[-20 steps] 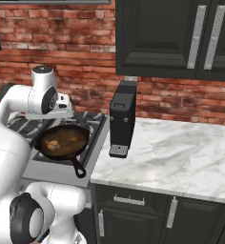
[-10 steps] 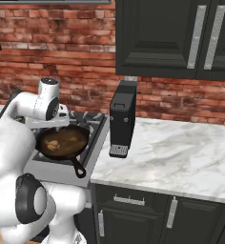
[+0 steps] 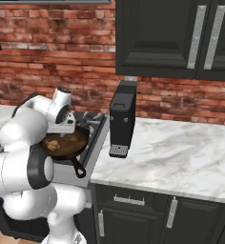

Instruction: Take the chicken drumsticks from the pan and place one on each plate on the dining counter.

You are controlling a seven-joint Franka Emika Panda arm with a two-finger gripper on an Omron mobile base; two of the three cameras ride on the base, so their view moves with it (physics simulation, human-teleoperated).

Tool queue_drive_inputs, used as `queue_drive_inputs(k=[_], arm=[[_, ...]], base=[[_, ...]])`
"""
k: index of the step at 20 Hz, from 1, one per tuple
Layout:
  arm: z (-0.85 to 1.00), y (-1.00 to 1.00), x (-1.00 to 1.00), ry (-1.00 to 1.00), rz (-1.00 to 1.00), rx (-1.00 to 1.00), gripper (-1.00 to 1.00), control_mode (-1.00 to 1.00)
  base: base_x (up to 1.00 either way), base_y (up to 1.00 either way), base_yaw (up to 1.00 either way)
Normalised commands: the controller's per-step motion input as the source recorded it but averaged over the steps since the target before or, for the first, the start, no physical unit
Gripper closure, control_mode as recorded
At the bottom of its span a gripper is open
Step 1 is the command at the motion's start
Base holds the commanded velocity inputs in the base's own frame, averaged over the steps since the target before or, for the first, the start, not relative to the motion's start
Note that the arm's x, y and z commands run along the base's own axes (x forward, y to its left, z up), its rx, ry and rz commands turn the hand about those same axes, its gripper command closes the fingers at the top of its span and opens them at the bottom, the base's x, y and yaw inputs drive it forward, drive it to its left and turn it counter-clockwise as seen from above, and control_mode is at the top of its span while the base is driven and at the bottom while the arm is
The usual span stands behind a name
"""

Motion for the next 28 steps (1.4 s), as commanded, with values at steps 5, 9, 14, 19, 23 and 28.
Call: queue_drive_inputs(k=[5,9,14,19,23,28], arm=[[-0.56,0.18,0.17,0.08,0.00,0.00,-1.00,-1.00],[-0.62,0.24,0.13,0.05,0.00,0.00,-1.00,-1.00],[-0.40,0.04,0.24,-0.01,0.00,-0.01,-1.00,-1.00],[-0.44,0.06,0.19,-0.01,0.00,-0.05,-1.00,-1.00],[-0.73,0.40,0.12,0.00,0.00,-0.12,-1.00,-1.00],[-0.89,0.63,0.05,0.00,-0.04,-0.16,1.00,-1.00]], base=[[0.00,0.00,0.00],[0.00,0.00,0.00],[0.00,0.00,0.00],[0.00,0.00,0.00],[0.00,0.00,0.00],[0.00,0.00,0.00]])
